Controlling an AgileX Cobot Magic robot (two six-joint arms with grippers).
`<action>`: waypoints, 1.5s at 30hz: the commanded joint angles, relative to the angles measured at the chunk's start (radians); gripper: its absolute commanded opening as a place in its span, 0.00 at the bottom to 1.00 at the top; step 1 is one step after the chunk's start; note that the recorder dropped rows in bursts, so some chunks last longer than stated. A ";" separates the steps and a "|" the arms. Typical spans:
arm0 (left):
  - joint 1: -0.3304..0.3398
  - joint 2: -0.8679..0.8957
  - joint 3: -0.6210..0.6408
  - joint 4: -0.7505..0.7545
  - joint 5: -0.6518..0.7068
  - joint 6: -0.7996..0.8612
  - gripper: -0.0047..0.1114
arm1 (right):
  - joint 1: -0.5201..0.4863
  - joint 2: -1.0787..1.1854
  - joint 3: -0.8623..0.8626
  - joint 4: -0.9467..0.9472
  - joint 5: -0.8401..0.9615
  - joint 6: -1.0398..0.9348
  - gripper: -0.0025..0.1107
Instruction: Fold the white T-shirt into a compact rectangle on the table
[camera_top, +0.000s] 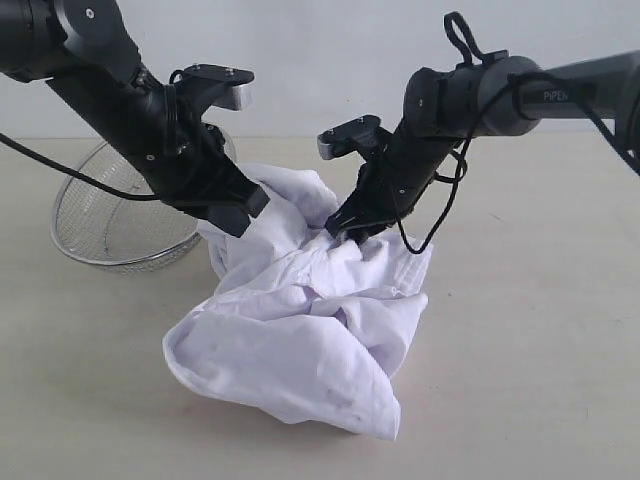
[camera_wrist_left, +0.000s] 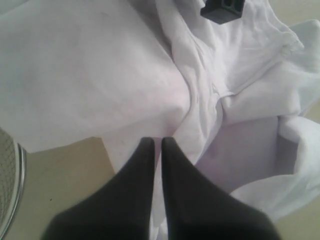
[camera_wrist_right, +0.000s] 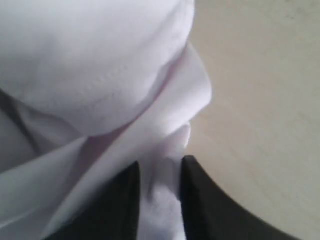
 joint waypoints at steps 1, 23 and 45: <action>-0.005 -0.003 0.003 0.006 -0.005 -0.013 0.08 | -0.005 -0.004 -0.007 0.035 0.013 -0.054 0.02; -0.003 -0.003 0.003 0.042 -0.035 -0.032 0.08 | -0.125 -0.114 -0.007 -0.371 0.064 0.260 0.02; -0.003 -0.003 0.003 0.040 -0.045 -0.032 0.08 | -0.077 -0.074 -0.015 0.276 0.215 0.133 0.77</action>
